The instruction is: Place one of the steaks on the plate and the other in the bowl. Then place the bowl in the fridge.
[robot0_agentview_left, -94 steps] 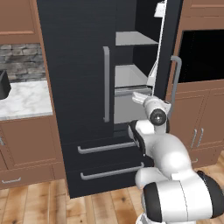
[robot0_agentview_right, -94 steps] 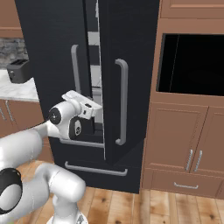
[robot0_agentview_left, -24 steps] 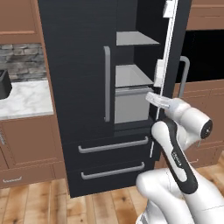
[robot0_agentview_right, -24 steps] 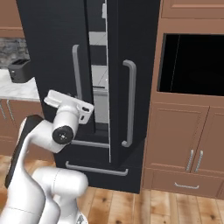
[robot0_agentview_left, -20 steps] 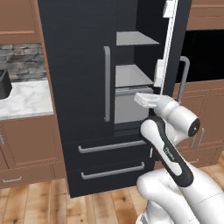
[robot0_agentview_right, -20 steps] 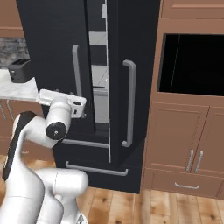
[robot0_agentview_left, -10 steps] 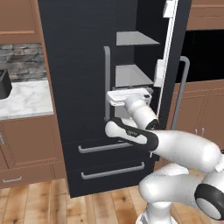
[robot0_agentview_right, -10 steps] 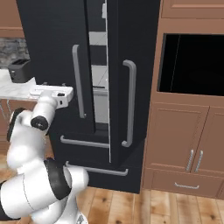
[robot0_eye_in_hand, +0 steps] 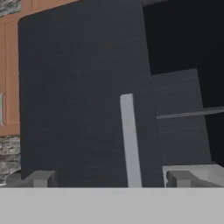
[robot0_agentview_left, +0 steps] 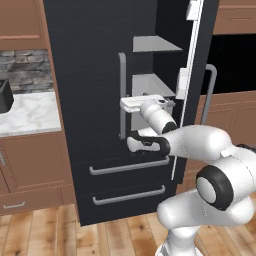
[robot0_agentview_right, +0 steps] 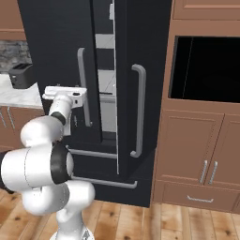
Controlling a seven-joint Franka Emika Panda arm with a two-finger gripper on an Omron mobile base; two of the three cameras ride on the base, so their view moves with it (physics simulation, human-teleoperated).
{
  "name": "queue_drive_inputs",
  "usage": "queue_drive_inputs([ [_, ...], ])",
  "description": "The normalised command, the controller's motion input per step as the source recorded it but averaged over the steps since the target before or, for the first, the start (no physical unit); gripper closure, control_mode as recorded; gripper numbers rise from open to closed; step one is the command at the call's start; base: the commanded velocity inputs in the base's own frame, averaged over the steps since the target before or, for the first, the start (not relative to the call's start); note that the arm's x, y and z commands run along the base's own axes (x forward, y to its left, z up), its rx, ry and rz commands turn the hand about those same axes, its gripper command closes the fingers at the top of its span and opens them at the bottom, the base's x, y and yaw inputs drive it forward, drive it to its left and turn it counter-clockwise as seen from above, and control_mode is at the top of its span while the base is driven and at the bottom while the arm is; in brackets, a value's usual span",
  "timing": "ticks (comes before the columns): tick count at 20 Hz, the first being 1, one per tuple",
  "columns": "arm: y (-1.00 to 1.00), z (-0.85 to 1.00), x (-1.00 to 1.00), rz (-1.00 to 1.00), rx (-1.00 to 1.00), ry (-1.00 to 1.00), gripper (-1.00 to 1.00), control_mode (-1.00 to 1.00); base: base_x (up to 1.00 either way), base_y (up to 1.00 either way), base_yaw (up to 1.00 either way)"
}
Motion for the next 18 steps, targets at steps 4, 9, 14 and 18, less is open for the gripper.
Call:
queue_drive_inputs([
  [4,0.13,0.0,0.64,-0.01,0.0,0.05,-1.0,-1.0,0.0,0.0,0.0],
  [9,0.17,0.0,0.65,-0.04,0.0,0.07,-1.0,-1.0,0.0,0.0,0.0],
  [14,0.45,0.0,0.48,-0.11,-0.01,0.03,-1.0,-1.0,0.0,0.0,0.0],
  [18,0.41,0.0,0.45,-0.16,-0.01,0.02,-1.0,-1.0,0.0,0.0,0.0],
])
